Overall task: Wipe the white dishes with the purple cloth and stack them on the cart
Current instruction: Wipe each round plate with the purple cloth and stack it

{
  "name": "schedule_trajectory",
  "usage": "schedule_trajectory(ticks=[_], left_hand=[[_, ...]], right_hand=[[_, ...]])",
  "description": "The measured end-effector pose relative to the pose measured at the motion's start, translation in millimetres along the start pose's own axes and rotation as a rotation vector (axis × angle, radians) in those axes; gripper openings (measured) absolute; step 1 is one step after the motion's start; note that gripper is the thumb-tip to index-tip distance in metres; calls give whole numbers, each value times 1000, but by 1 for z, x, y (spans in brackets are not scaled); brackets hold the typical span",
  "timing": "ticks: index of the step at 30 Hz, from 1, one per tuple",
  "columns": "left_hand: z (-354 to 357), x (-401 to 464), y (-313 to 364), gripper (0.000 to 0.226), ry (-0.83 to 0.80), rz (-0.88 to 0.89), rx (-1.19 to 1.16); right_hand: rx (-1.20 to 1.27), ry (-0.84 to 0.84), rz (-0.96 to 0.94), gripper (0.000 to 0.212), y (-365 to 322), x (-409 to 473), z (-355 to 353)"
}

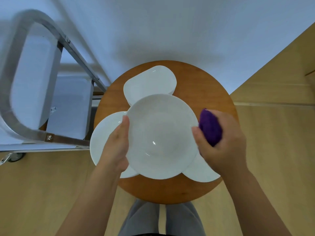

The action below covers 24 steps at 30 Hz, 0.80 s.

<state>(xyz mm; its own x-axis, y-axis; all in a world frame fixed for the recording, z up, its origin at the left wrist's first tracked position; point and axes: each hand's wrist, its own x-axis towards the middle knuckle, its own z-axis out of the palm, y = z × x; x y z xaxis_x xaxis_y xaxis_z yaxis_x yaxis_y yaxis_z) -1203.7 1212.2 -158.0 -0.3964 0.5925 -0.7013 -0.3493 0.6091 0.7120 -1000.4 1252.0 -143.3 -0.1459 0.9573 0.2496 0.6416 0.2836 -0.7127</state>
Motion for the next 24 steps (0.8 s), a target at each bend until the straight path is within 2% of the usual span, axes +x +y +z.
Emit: schedule_trajectory(ticks=[2,3,6,9,13,17,20,22,24], left_hand=[[4,-3,-2,21,-13,40,22],[4,-4,-3,21,-17,51,28],[2,-6,-7,20,-92,93,-41],[0,-2,-11,27,-109,103,-107],[-5,5,-14,38,-41,90,-168],[-20,9,-16,55,-73,44,-181],[-38,13,-15,53,-97,51,-186],[-53,17,-20,50,-41,70,-160],[-68,21,-27,47,3,65,-173]], right_hand=[[-110,-75,-208,53,-7,13,18],[-161,-101,-250,55,-11,17,30],[-242,-91,-173,50,-16,17,60],[-128,-161,-57,49,-26,-3,82],[21,-403,-201,42,-44,-48,98],[166,-555,-227,33,-41,-59,91],[132,-777,-131,24,-36,-59,84],[10,-927,-15,17,-30,-57,81],[-110,-1003,123,18,-21,-54,78]])
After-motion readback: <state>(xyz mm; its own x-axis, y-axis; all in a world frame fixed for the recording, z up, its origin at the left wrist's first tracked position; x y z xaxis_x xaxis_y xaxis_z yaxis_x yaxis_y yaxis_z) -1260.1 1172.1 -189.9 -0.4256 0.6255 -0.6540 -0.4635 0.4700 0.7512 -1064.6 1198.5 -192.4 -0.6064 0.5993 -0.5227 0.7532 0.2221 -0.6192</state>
